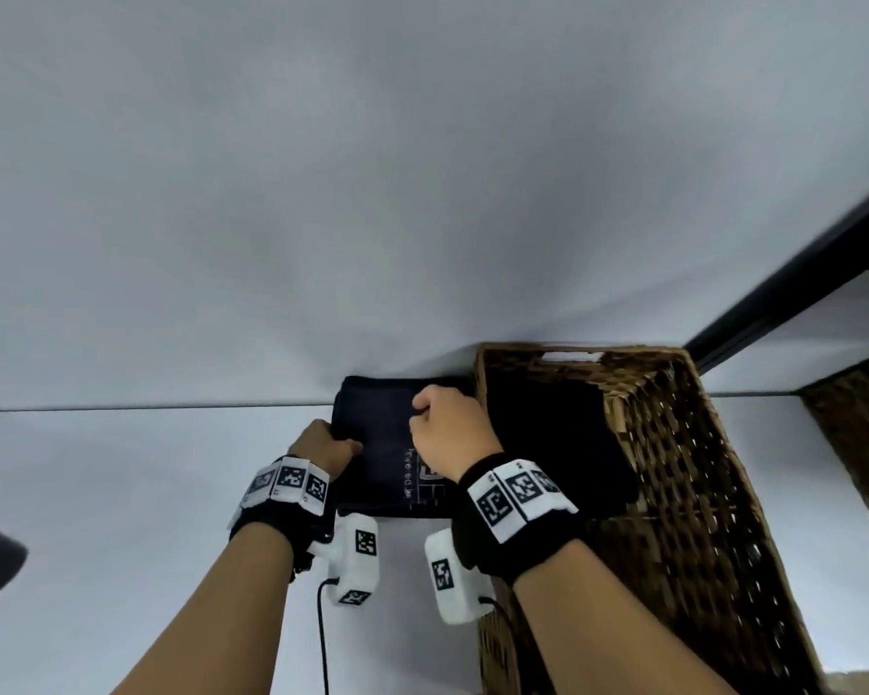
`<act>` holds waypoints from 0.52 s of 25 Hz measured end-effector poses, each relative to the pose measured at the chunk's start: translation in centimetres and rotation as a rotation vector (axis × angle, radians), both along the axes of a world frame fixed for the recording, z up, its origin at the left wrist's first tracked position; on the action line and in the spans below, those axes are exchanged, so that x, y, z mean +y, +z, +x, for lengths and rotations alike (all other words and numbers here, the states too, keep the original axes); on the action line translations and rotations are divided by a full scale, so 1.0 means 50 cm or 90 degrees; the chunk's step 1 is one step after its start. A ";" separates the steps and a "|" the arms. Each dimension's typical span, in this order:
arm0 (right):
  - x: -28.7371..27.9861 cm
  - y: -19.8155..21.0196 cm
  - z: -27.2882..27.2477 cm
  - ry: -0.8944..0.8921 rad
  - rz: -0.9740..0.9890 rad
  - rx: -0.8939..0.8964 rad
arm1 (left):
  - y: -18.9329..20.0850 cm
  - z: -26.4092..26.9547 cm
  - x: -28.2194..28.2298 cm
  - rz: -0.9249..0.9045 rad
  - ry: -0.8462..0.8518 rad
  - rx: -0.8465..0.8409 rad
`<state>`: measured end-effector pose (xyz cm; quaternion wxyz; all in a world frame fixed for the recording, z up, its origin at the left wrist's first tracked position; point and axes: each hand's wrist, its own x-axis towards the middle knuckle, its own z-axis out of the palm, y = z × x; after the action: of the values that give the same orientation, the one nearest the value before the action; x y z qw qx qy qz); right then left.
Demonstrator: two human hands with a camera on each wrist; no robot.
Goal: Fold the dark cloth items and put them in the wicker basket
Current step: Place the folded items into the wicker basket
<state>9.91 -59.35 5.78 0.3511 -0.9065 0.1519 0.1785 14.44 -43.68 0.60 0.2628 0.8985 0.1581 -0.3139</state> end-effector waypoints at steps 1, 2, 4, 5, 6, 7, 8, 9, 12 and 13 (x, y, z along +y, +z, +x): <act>0.020 -0.014 0.002 0.003 -0.004 0.051 | -0.009 -0.003 0.003 -0.014 -0.014 0.017; 0.031 -0.029 0.001 0.004 -0.011 0.091 | -0.010 -0.006 0.000 -0.020 -0.026 0.012; 0.046 -0.049 -0.002 0.000 -0.028 0.138 | -0.002 0.000 -0.002 -0.008 -0.037 -0.007; 0.047 -0.056 -0.004 -0.007 -0.032 0.142 | 0.004 0.004 -0.004 0.004 -0.041 -0.002; 0.045 -0.061 -0.004 -0.015 -0.031 0.137 | 0.010 0.009 -0.004 0.017 -0.048 0.006; 0.042 -0.063 -0.006 -0.022 -0.027 0.130 | 0.014 0.012 -0.004 0.028 -0.058 0.011; 0.040 -0.065 -0.008 -0.029 -0.022 0.121 | 0.022 0.013 -0.007 0.038 -0.075 0.011; 0.038 -0.066 -0.010 -0.035 -0.018 0.113 | 0.026 0.014 -0.011 0.044 -0.094 0.014; 0.039 -0.067 -0.020 -0.050 -0.008 0.102 | 0.029 -0.002 -0.029 0.039 -0.135 0.012; 0.040 -0.067 -0.022 -0.051 -0.007 0.098 | 0.027 -0.010 -0.035 0.031 -0.140 0.004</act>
<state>8.80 -57.33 2.44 0.3401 -0.8853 0.2158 0.2324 13.96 -45.41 1.95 0.2044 0.9155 0.0672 -0.3398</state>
